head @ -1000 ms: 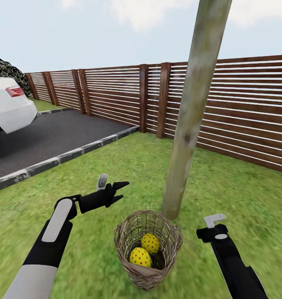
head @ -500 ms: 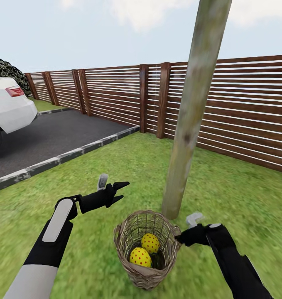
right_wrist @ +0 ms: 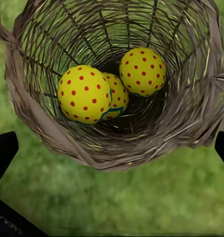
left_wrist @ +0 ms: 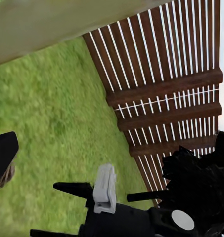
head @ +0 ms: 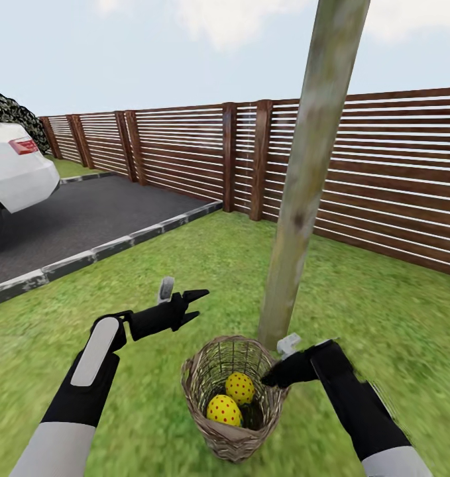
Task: Take the three Easter eggs out of the wicker basket on the lawn in the garden, then place them on the lawn next to a single tree (choose any tree) so that all three eggs are next to the same tree and none are left in the basket.
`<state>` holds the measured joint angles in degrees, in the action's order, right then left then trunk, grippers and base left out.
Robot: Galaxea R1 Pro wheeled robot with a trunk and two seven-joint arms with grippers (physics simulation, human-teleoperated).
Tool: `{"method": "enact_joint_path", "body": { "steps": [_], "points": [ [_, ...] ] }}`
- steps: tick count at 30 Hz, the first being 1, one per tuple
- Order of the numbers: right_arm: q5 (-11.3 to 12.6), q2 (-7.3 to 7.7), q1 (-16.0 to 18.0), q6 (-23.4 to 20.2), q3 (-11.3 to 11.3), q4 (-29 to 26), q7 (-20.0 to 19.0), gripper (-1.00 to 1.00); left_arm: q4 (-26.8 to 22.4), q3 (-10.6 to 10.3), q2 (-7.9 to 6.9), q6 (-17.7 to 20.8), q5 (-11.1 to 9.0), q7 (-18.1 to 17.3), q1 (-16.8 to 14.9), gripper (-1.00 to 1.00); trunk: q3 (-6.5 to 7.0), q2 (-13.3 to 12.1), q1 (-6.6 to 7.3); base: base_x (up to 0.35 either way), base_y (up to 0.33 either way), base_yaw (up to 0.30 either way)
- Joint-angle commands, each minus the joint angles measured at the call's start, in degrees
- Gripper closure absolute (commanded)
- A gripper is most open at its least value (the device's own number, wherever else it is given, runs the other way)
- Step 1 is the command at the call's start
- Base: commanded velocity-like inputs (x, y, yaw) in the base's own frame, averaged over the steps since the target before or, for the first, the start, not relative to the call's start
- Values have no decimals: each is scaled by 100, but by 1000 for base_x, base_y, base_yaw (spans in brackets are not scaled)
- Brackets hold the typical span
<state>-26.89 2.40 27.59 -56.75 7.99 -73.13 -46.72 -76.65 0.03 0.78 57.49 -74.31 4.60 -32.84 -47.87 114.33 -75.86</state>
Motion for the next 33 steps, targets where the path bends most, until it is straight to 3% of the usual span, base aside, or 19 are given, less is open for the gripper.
{"method": "enact_joint_path", "body": {
  "steps": [1,10,21,26,28,33],
  "points": [
    [-64,-2,33,-10,65,61,-51,-100,-5,1,13,17,-49,49,-3,-100,-5,3,1,0,0,0],
    [-36,6,105,39,164,448,-53,-100,1,-159,72,17,-49,51,-3,-100,-5,3,1,0,0,0],
    [-61,-8,129,2,160,296,-48,-100,1,-205,91,17,-49,45,-3,-100,-5,3,1,147,0,0],
    [-76,-14,363,-29,166,190,-35,-100,-3,-204,88,20,-51,42,-2,-100,-5,3,1,50,0,0],
    [-73,-35,551,-39,167,388,-30,-100,-17,-205,74,23,-62,41,-2,-100,-5,3,1,9,0,0],
    [-107,-363,1222,-35,172,1936,78,-100,-112,-201,-8,47,-268,30,0,-100,-5,3,1,1,0,0]
  ]
}}
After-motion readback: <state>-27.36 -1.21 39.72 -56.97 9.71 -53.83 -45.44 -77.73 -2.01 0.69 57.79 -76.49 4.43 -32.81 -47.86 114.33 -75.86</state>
